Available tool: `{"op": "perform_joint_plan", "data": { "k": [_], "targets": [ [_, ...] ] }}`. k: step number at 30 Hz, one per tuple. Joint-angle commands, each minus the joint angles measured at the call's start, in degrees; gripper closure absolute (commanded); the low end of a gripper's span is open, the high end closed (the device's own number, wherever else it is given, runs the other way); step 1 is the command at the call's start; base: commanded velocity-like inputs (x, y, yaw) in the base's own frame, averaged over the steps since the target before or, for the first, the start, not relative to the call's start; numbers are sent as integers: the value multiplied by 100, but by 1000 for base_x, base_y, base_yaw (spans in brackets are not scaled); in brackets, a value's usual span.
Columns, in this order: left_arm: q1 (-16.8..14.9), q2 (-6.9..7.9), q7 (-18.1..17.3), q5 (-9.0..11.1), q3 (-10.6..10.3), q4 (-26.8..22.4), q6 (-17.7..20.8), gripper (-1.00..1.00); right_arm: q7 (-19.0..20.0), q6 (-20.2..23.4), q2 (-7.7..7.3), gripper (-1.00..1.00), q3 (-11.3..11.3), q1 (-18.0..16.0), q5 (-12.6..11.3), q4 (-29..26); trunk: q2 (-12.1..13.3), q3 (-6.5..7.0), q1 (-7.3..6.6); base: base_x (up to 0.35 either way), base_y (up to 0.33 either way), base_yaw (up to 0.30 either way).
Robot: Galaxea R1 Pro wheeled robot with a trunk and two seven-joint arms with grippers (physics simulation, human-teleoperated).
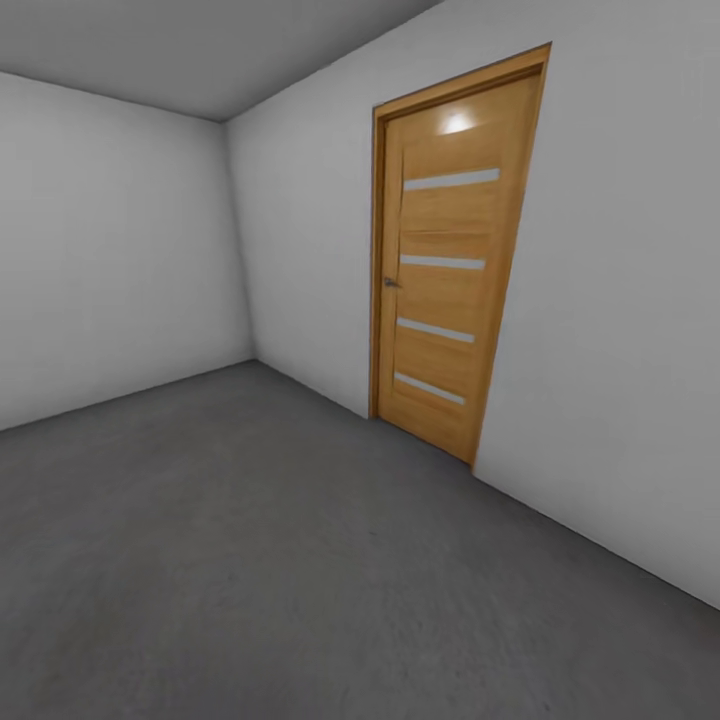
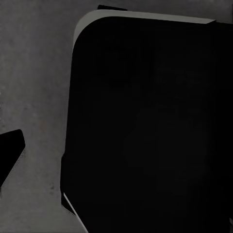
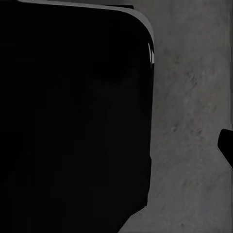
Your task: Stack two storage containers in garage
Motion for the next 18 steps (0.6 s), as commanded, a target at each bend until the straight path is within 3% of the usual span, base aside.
{"op": "perform_joint_plan", "data": {
  "k": [1, 18],
  "targets": [
    [1, 0, -1, 45, 1, -3, -9, -100, -12, -31, -1, -100, 0, -3, -4, 9, -2, -4, 4, 331, 0, 0],
    [1, 0, -1, 45, 1, -3, -17, -100, -13, -42, -35, -100, -14, -3, -4, 9, -2, -4, 4, 331, 0, 0]
  ]
}}
